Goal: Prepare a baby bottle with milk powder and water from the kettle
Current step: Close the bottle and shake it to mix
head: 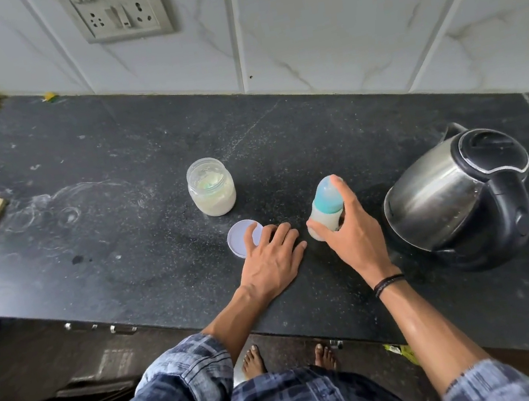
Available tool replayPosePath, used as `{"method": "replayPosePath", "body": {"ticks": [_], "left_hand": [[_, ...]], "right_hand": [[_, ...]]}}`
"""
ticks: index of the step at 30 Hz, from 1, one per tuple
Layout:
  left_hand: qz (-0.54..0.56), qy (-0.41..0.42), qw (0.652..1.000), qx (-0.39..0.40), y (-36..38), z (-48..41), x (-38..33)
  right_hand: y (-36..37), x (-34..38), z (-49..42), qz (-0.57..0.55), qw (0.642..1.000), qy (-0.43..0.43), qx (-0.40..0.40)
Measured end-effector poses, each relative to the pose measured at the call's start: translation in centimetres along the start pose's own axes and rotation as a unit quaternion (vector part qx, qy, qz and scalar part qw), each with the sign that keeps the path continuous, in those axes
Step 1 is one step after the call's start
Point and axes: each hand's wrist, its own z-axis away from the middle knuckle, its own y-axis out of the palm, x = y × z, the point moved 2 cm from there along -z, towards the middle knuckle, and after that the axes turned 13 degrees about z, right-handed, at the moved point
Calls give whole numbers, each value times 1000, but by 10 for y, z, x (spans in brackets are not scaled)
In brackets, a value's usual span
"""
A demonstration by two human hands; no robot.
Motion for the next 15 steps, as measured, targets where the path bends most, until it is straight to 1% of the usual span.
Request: {"method": "replayPosePath", "body": {"ticks": [2, 4, 6, 7, 8, 9, 11, 12, 13, 14, 15], "left_hand": [[3, 0, 1000, -5, 0, 0, 0], [3, 4, 1000, -14, 1, 1, 0], [2, 7, 1000, -21, 1, 1, 0], [1, 7, 1000, -21, 1, 0, 0], [2, 7, 1000, -20, 1, 0, 0], [3, 7, 1000, -20, 1, 0, 1], [4, 9, 1000, -20, 1, 1, 1], [4, 10, 1000, -23, 2, 2, 1], [4, 12, 1000, -29, 1, 2, 0], [2, 13, 999, -34, 0, 1, 0], [1, 12, 999, -34, -1, 1, 0]], "right_hand": [[-22, 8, -9, -49, 998, 4, -41], [-51, 20, -19, -131, 983, -7, -129], [-70, 30, -26, -242, 944, -25, -224], [-74, 34, -27, -291, 925, -24, -243], [-76, 38, -28, -325, 918, -15, -227], [-76, 44, -29, -325, 928, -6, -181], [-75, 46, -28, -242, 967, -12, -82], [-80, 46, -29, -244, 967, -22, -73], [-89, 48, -32, -293, 950, -34, -103], [-97, 48, -38, -344, 924, -52, -156], [-104, 48, -43, -372, 902, -70, -207]]}}
